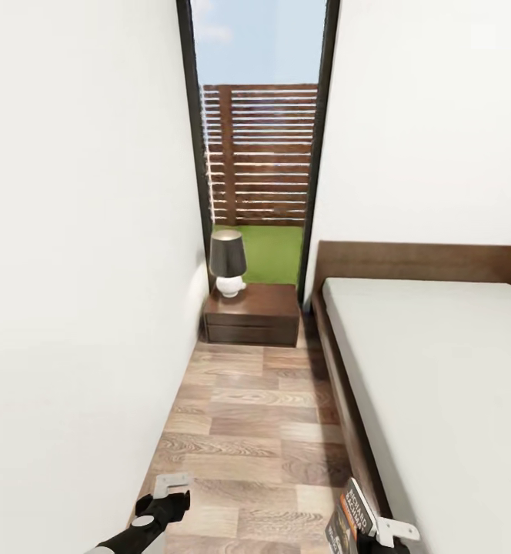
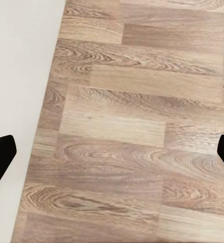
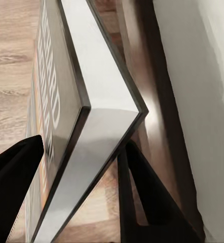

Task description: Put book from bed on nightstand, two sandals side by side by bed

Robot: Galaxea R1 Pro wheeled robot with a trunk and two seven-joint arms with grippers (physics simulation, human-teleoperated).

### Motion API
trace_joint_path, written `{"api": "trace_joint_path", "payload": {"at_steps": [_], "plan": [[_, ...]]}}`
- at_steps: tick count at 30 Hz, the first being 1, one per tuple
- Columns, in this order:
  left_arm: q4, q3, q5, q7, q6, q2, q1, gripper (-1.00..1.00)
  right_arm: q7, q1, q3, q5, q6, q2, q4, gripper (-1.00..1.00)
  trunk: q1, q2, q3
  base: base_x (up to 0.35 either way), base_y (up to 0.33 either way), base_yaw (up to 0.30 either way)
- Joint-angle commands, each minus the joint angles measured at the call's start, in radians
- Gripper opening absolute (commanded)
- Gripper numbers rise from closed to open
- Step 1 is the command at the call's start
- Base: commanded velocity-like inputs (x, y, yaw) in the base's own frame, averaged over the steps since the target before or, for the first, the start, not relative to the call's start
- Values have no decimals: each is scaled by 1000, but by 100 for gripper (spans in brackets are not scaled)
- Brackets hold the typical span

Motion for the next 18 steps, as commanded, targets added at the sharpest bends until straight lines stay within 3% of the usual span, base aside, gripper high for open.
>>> {"api": "trace_joint_path", "payload": {"at_steps": [1, 18], "plan": [[1, -9, 8, 4, -3, 0, -1, 100, -3, -1, 8, -8, -3, 0, 0, -100, 1, -1, -1, 332, 0, 0], [1, -8, 9, 4, -3, 0, -1, 100, -3, -1, 8, -8, -2, -1, 0, -100, 1, -1, -1, 332, 0, 0]]}}
